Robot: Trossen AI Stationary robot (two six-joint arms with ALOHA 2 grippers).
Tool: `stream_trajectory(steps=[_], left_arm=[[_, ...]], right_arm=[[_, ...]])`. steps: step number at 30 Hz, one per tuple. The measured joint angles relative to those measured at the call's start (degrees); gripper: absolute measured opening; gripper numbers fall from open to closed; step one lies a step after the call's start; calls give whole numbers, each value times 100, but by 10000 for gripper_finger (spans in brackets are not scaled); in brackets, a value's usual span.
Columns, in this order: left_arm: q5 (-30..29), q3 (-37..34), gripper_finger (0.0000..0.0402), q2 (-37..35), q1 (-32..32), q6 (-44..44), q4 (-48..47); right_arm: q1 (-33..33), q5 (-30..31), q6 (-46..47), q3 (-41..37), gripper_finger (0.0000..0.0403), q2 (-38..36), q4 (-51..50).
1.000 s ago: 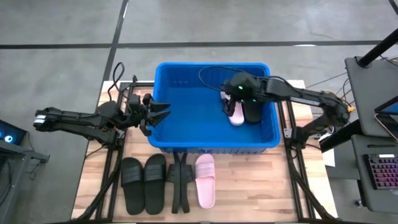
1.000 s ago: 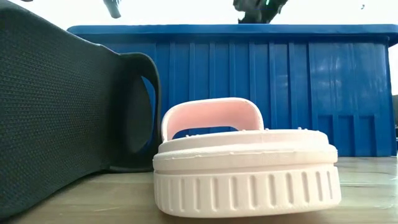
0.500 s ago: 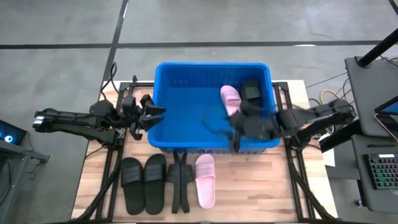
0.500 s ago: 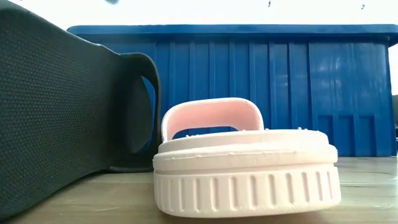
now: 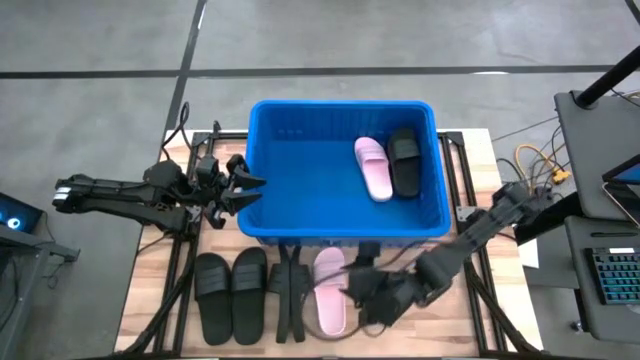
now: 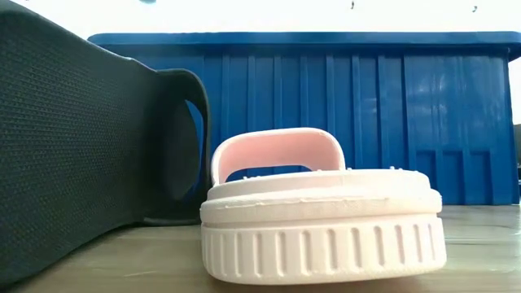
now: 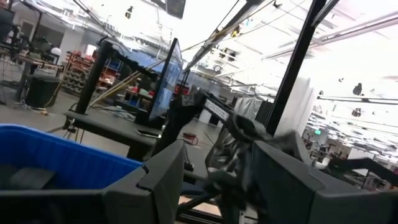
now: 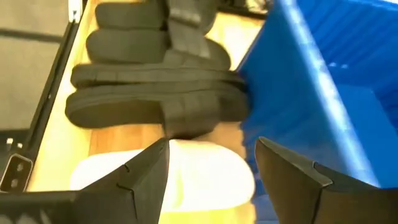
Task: Pick and place slides into bin
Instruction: Put the pink slide into the blue bin
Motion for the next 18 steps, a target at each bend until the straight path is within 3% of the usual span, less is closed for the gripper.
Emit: stream_trajectory(steps=[6, 18], left_arm=[[40, -3, 176, 4, 0, -6, -6], [42, -4, 176, 44, 0, -11, 4]], right_arm=[[72, -8, -7, 451, 226, 847, -54], [63, 129, -3, 803, 226, 2035, -1168]])
